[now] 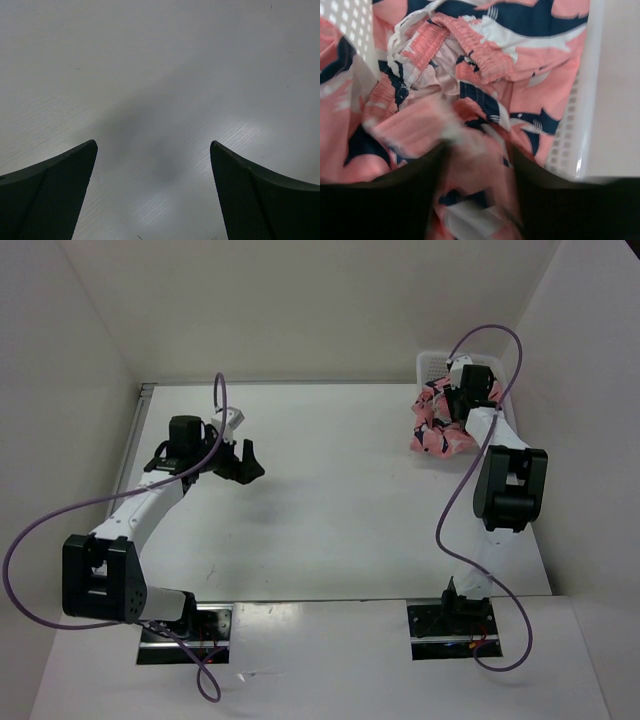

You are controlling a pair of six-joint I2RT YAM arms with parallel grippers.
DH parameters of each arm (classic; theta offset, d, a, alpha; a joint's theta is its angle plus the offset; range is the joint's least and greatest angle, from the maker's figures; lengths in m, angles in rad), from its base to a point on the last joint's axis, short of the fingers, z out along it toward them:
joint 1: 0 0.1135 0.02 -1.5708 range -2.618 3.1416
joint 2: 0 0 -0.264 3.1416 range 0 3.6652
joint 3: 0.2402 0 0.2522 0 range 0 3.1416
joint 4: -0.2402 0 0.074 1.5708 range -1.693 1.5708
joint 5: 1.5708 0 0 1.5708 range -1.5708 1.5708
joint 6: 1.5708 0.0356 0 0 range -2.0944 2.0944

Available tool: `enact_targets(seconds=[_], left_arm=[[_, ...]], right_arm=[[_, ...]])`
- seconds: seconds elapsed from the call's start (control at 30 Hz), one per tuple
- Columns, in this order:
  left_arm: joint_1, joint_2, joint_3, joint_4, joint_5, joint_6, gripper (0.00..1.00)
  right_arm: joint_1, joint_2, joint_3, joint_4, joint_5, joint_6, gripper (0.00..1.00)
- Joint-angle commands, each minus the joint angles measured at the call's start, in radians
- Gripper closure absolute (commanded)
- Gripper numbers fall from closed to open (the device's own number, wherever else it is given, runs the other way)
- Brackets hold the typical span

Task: Fold and stack the shorts
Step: Grab the shorts from the pile

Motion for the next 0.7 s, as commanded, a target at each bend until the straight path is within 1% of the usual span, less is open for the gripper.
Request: enact_targets(seconds=[0.0,0.1,0.13,0.17,0.3,0.33,0.4,0.43,0.53,0.57,0.63,0.67], left_arm=[[-0.001,-0.023,-0.008,-0.005,0.012,0.004,0.00],[-0.001,-0.042,-0.008,-0.005,0.012,0.004,0.00],[-0.001,-0.042,-0.008,-0.005,0.012,0.004,0.00],[-0.001,-0.053,-0.019,-0.005,0.012,0.004,0.00],[-0.001,-0.091,-0.053,-0.005,0.012,0.004,0.00],[-0.001,-0.092,-0.053,-0.005,0.012,0.004,0.00],[-0.001,-0.114,-0.062,-0.005,0.012,0.004,0.00],[-0.001,-0.115,-0.062,-0.005,0.012,0.004,0.00],[-0.001,-0.134,-0.062,0.004,0.003,0.004,0.00],[-0.001,-0.144,-0.062,0.013,0.003,0.004,0.00],[-0.001,-0.157,-0.062,0.026,-0.023,0.004,0.00],[-0.001,-0.157,-0.062,0.038,-0.023,0.004,0.00]], right_arm=[[-0.013,0.029,0.070,0.028,0.054,-0.018,0.55],[-0.013,0.029,0.095,0.017,0.054,-0.027,0.79],[-0.013,0.029,0.095,0.005,0.042,-0.027,0.93],[-0.013,0.015,0.095,0.005,0.042,-0.027,1.00],[-0.013,-0.044,0.075,-0.005,0.013,-0.036,1.00],[-0.013,-0.055,0.075,-0.005,-0.015,-0.036,1.00],[-0.013,-0.087,0.107,-0.027,-0.039,-0.036,1.00],[-0.013,-0.098,0.127,-0.028,-0.052,-0.006,1.00],[-0.013,-0.138,0.252,-0.038,-0.076,0.080,1.00],[-0.013,-0.138,0.342,-0.029,-0.076,0.100,1.00],[-0.013,-0.147,0.450,-0.029,-0.076,0.137,1.00],[-0.013,-0.147,0.565,-0.029,-0.076,0.173,1.00]])
